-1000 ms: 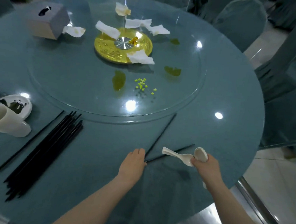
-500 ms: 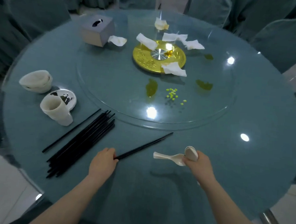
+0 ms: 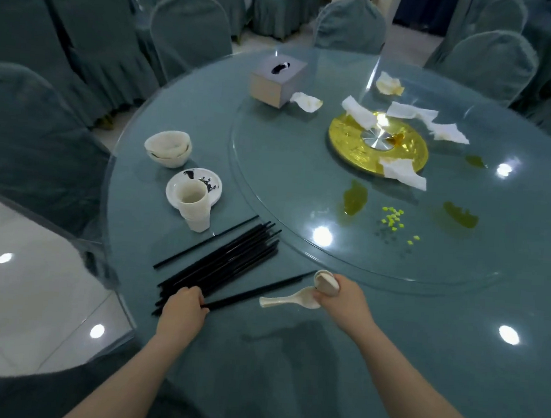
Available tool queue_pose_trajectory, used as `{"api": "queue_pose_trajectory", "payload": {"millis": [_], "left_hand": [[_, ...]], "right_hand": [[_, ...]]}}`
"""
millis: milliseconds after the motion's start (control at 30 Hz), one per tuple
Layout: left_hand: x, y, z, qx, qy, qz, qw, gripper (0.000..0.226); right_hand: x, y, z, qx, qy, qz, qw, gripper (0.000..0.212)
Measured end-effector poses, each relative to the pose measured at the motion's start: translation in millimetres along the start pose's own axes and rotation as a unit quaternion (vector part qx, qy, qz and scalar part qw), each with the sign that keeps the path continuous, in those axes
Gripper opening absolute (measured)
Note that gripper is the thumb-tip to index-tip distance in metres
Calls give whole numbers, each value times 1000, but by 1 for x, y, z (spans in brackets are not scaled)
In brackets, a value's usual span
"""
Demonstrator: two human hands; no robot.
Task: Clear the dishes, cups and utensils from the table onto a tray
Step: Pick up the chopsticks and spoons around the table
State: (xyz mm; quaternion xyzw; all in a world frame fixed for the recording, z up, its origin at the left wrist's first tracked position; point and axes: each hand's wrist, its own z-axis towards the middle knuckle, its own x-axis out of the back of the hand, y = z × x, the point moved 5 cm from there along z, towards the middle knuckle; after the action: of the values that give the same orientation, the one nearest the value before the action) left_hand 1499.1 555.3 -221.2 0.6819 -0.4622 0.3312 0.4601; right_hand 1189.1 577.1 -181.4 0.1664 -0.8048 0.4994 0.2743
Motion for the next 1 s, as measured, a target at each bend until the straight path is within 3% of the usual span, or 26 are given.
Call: {"api": "queue_pose_trajectory", "payload": {"millis": [133,200,400,467,600,767,867,1000], "left_hand": [[13,7,-2,-11,27,-75,997,36],[25,25,-1,-49,37,-130,990,33],[32,55,3,-124,-79,-99,984,27],[30,48,5,-101,-88,-95,986,24],[35,24,10,-25,-30,-148,988,25],[38,0,15,56,-19,-214,975,28],[39,-6,18,83,-17,-240,967,28],[38,-9,19,104,-21,-283,953,25]], "right_hand": [[-17,-32,13,24,-28,-16,999,12],[-28,-50,18,43,-50,-29,997,14],[-64,-99,29,97,-101,-45,989,11],[-74,-106,33,85,-107,-3,991,16],[-90,-110,41,14,-127,153,980,39],[-109,-103,52,-107,-172,285,937,36],[-118,-101,55,-122,-176,309,927,38],[-122,-101,54,-88,-183,259,944,32]]}}
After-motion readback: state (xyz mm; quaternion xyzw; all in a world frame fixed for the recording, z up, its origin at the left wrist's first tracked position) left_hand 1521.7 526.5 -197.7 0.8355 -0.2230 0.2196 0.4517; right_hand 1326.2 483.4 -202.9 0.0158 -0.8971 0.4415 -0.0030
